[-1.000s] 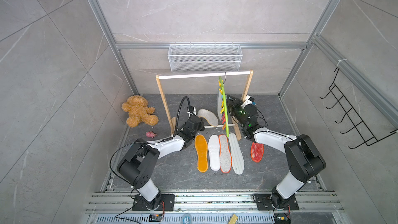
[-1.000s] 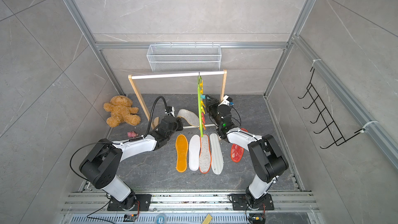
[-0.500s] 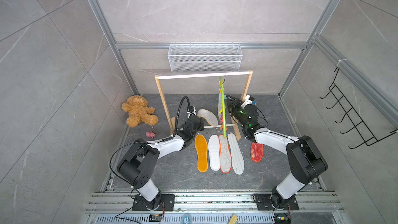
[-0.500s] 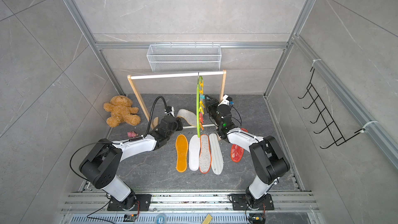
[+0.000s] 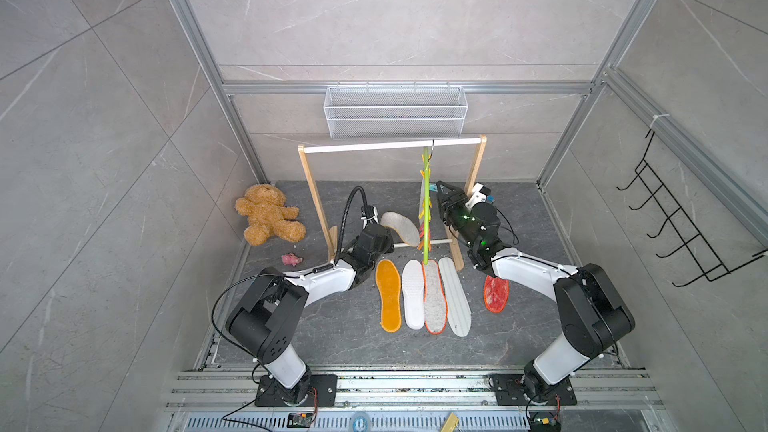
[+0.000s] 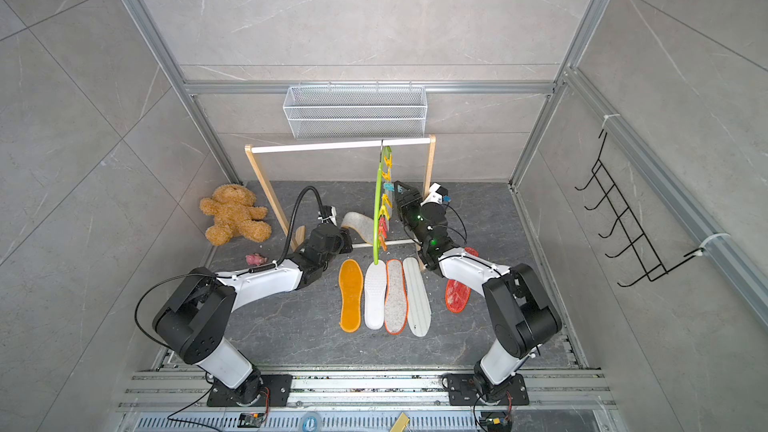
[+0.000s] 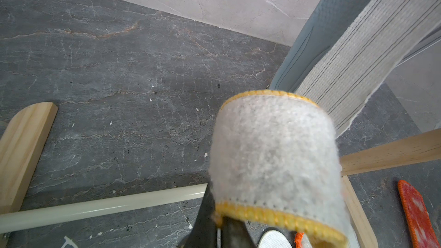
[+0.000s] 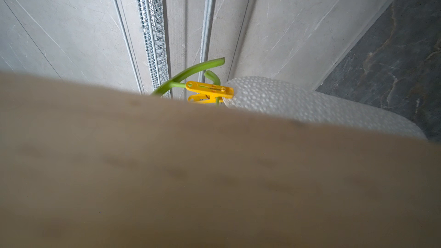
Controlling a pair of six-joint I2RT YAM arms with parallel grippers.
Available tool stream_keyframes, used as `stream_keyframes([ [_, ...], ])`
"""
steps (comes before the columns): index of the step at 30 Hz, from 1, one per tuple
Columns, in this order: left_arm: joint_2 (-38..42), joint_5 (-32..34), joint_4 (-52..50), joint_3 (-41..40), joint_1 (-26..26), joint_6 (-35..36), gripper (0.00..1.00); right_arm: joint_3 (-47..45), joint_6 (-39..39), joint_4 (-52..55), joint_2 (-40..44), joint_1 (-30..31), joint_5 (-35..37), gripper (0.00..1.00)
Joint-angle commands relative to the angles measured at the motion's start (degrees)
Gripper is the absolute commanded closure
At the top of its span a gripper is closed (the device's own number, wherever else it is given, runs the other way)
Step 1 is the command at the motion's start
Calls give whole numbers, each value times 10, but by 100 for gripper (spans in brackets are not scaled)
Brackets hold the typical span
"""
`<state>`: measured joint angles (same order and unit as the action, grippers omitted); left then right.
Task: Take the shoe insoles off the hanger
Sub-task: Place the insole at the center of the board.
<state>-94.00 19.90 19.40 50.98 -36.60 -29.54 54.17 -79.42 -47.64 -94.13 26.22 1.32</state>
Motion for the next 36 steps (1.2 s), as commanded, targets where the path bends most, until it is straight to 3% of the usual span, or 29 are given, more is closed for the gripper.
stream_keyframes([
  [1, 21, 7, 7, 17, 3, -2, 100, -15, 17, -1, 28, 6, 3, 35],
  [11, 40, 20, -1, 8, 3, 7, 100, -46, 28, 37, 80, 6, 13, 20],
  [26, 161, 53, -60, -38, 2, 55, 100, -136, 96, 127, 237, 0, -32, 18],
  [31, 219, 49, -101, -47, 3, 85, 100, -140, 146, 197, 297, -22, -76, 20],
  [36, 283, -10, -155, -44, 3, 142, 100, -124, 229, 281, 360, -61, -161, 21],
])
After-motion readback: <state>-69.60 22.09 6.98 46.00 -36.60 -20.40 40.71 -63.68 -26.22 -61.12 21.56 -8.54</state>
